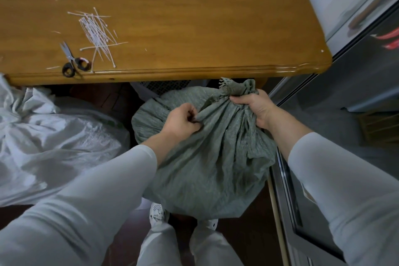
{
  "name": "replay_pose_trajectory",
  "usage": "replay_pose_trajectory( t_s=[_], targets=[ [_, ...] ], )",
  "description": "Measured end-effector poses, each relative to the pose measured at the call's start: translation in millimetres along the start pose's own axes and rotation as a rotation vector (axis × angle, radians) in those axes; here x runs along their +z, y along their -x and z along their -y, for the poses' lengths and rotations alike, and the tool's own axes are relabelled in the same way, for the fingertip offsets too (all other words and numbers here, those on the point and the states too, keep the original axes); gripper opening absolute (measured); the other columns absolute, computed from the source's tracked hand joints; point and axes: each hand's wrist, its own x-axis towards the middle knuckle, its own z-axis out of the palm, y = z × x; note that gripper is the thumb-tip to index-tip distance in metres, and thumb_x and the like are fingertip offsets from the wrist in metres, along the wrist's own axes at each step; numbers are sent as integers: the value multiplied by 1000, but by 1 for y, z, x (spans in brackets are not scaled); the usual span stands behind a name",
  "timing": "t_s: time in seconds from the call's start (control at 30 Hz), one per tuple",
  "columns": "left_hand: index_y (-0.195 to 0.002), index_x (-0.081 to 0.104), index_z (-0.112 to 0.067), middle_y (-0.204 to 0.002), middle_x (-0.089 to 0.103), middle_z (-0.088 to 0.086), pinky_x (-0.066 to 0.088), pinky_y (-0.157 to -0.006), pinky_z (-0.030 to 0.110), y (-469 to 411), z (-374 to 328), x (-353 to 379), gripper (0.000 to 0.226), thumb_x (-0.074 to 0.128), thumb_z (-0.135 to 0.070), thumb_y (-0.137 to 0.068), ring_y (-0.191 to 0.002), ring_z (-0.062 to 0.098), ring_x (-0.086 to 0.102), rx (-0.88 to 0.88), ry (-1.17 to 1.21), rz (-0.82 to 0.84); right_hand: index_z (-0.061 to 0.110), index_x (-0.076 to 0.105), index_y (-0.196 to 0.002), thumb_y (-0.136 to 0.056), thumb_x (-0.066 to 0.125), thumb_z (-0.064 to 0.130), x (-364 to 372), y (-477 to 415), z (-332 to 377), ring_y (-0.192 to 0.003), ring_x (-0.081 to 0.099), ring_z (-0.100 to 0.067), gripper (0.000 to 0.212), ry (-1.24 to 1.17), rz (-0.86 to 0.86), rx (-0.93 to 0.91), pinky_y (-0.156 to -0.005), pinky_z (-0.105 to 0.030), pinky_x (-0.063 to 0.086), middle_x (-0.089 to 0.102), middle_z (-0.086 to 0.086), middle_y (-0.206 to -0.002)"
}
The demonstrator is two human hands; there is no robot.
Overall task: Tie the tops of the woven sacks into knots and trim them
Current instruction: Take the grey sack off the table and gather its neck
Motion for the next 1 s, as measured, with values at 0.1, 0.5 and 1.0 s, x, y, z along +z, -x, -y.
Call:
replay_pose_trajectory(
  t_s=[0.1,0.5,1.0],
  targets=[
    [-114,57,-23,-94,62,2,50,-84,29,5,-3,1,41,73,-17,-77,-89,20,61,-91,128,94,0,65,-106,-75,70,-3,0,-1,-1,-98,66,-33,31,-9,-15,0,-91,-48,51,69,-18,-103],
    [-79,63,-8,-83,63,11,52,-83,37,16,-21,5,9,58,-8,-86,-79,25,59,-528,774,194,1,68,-97,-73,69,-7,-3,2,-3,-93,67,-32,25,-33,-4,-27,-92,-49,51,70,-17,-97],
    [-127,59,-21,-108,70,12,55,-86,40,-1,-9,34,41,65,-17,-86,-96,30,67,-57,50,-125,1,69,-96,-68,67,-7,-13,11,-7,-99,65,-40,29,-33,8,-41,-92,-54,50,68,-22,-98]
  ],
)
